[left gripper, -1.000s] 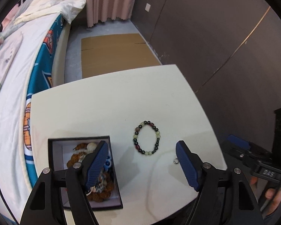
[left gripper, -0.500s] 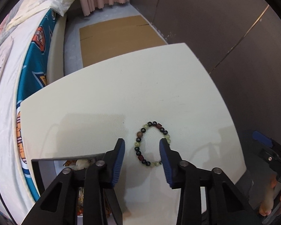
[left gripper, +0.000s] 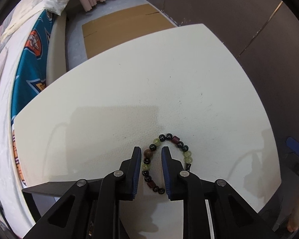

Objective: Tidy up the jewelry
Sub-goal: 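Drop the dark bead bracelet in the box with left gripper while right grasps silver ring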

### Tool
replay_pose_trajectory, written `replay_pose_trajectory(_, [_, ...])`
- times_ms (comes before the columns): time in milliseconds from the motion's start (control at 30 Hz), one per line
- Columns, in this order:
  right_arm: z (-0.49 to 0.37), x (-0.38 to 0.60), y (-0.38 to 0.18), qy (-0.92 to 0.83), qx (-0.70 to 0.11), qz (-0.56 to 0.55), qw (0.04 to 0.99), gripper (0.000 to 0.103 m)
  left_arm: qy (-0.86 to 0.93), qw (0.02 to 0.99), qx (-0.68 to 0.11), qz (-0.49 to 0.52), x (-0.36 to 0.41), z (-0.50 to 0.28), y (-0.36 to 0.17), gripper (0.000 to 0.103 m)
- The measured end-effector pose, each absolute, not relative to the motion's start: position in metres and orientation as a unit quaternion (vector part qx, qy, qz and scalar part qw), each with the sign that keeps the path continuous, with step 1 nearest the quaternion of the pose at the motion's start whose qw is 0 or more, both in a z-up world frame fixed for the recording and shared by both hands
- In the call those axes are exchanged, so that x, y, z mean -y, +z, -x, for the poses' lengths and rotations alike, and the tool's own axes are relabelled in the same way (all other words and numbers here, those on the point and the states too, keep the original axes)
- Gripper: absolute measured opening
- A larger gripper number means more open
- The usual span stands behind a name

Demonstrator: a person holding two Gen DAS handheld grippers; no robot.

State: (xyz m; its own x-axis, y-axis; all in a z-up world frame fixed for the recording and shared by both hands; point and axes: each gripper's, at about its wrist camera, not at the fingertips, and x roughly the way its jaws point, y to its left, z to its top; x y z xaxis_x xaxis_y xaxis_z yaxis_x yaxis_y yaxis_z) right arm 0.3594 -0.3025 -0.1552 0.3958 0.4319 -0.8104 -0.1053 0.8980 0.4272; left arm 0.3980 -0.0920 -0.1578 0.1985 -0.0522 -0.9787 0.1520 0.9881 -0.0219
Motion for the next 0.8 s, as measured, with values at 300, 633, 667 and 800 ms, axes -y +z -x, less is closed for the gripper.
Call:
replay_pose_trajectory(300, [-0.356, 0.292, -0.151, 0.173, -0.524, -0.138, 0.822, 0.076, -0.065, 0.780, -0.622, -0.039, 0.090, -0.395, -0.158, 0.010])
replay_pose_trajectory(633, [-0.346, 0.244, -0.156, 0.230, -0.544, -0.085, 0.803, 0.056, -0.087, 0.807, -0.584, 0.000, 0.076, -0.365, -0.114, 0.010])
replay_pose_trajectory(667, [-0.345, 0.240, -0.157, 0.234, -0.545, -0.078, 0.801, 0.055, -0.087, 0.810, -0.580, 0.008, 0.072, -0.362, -0.110, 0.010])
replay_pose_trajectory(800, [-0.340, 0.221, -0.160, 0.250, -0.552, -0.049, 0.794, 0.054, -0.087, 0.821, -0.564, 0.026, 0.058, -0.351, -0.094, 0.010])
